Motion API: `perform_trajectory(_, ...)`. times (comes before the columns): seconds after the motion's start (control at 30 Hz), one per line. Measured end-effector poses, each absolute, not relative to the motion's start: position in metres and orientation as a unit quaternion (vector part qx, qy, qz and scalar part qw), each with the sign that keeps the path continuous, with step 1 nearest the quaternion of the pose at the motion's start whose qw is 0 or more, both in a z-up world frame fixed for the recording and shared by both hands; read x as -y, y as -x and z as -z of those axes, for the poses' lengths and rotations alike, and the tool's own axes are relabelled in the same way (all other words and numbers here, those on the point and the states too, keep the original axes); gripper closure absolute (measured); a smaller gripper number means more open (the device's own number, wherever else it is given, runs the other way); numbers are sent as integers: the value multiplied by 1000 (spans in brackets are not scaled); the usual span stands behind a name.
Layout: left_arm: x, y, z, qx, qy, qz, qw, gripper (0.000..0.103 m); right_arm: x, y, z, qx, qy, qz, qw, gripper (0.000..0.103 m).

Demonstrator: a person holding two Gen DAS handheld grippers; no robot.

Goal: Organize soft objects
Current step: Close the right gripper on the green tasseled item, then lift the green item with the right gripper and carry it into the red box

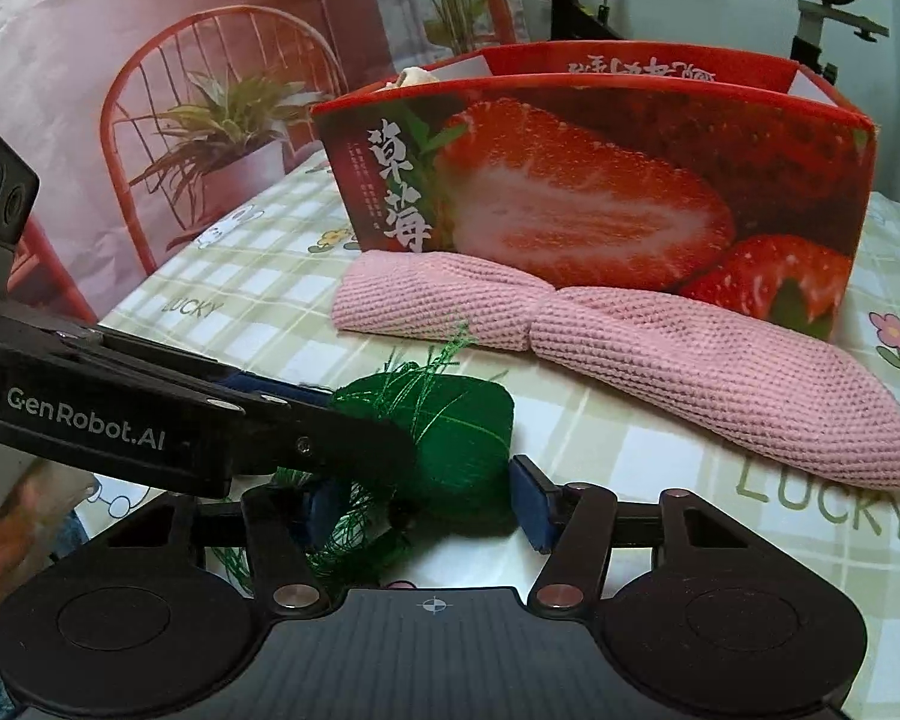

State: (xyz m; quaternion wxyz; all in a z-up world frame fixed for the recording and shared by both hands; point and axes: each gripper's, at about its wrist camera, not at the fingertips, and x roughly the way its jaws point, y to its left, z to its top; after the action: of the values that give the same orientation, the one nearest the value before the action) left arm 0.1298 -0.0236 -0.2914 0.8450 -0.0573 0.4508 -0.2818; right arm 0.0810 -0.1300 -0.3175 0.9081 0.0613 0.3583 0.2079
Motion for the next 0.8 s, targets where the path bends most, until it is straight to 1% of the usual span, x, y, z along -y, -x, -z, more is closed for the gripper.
perform_trajectory(0.2, 24, -131, 287, -449, 56, 282, 846, 59, 129, -78, 314, -353, -60, -209, 910, 51)
perform_trajectory(0.5, 19, -127, 264, -426, 52, 290, 856, 59, 130, -72, 295, -328, -51, -204, 921, 51)
perform_trajectory(0.67, 21, -128, 242, -401, 53, 298, 865, 59, 132, -72, 274, -302, -42, -200, 931, 51)
perform_trajectory(0.8, 20, -138, 213, -371, 65, 306, 875, 59, 136, -81, 246, -274, -30, -197, 941, 51)
